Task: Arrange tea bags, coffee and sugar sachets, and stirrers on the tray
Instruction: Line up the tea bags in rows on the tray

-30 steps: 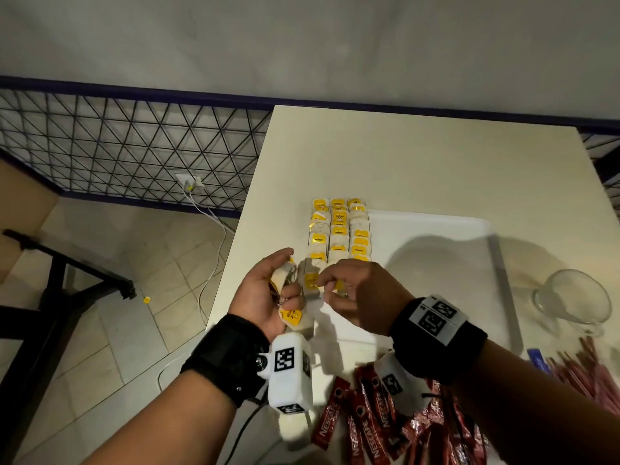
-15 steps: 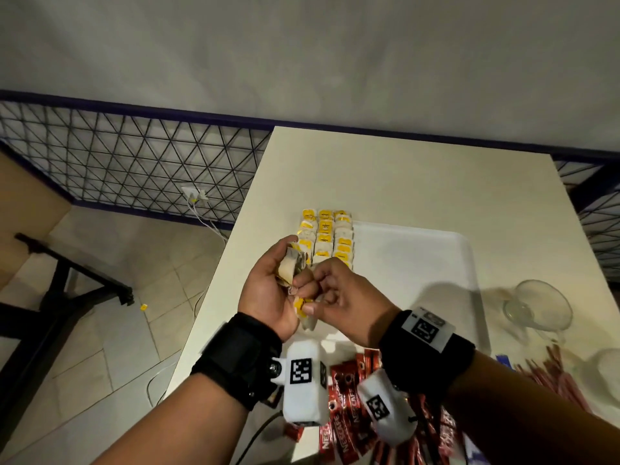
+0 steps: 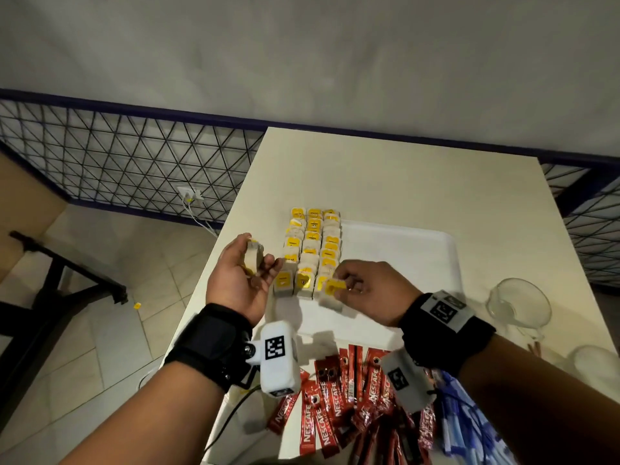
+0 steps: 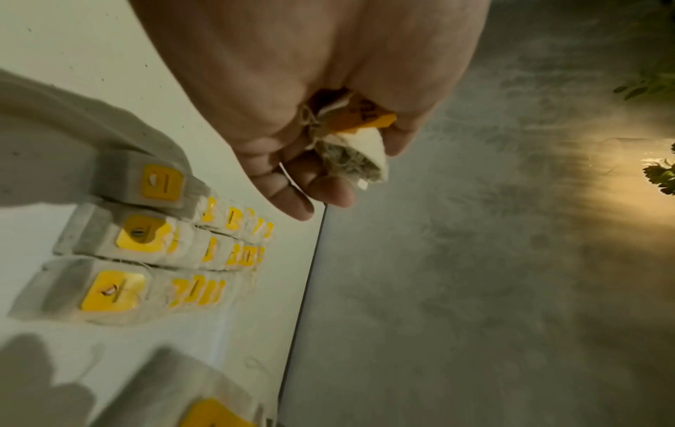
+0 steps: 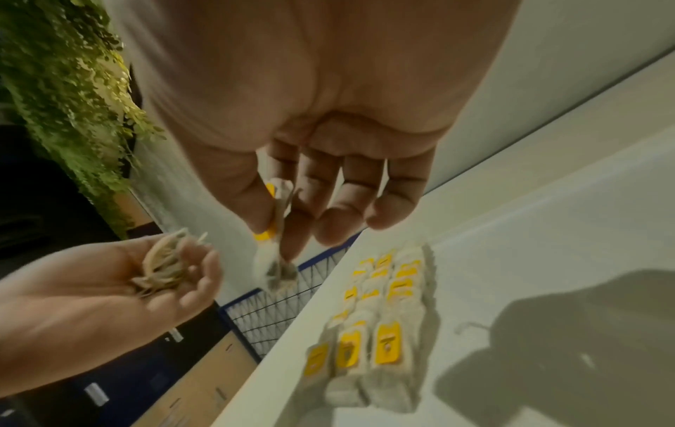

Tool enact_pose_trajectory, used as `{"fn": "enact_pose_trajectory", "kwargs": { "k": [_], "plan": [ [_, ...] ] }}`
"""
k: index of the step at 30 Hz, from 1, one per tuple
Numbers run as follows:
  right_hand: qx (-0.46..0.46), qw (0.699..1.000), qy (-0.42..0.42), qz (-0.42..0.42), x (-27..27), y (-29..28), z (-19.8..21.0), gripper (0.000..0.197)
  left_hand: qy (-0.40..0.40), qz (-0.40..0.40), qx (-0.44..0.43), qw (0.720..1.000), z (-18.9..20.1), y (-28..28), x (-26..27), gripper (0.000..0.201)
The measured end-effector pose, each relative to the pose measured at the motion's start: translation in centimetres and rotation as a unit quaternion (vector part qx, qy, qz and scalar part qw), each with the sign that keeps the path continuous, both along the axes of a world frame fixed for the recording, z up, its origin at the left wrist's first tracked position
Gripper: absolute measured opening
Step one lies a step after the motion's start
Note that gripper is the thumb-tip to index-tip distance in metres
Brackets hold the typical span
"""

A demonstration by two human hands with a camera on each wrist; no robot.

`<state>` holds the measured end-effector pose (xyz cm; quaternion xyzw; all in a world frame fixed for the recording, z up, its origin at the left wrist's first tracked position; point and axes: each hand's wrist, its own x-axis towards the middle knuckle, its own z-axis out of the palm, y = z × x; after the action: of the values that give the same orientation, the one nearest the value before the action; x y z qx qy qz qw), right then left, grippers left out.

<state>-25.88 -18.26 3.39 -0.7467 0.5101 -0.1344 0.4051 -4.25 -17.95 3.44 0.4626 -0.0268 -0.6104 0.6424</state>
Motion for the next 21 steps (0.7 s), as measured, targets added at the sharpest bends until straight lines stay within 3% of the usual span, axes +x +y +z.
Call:
{"fn": "enact_pose_trajectory", "kwargs": {
  "k": [6,9,14,21],
  "plan": [
    [-0.023,0.994,0.11,-0.016,-0.4,-2.6,-1.9,0.01,-0.033,-0.01,0.029,0.999,-1.5,0.9,1.3,0.004],
    [-0.001,0.985,0.17,0.033,0.5,-3.0,-3.0,0.014,-0.047,-0.019,0.04,0.998,-2.2,1.0,2.1,0.008],
    [0.051,0.973,0.197,0.107,2.8,-3.4,-5.0,0.019,-0.062,-0.026,0.054,0.996,-3.0,1.1,3.6,0.007],
    [0.072,0.971,0.226,0.024,4.1,-5.0,-8.2,0.006,-0.066,-0.036,0.066,0.995,-3.4,1.5,5.3,0.006]
  ]
}}
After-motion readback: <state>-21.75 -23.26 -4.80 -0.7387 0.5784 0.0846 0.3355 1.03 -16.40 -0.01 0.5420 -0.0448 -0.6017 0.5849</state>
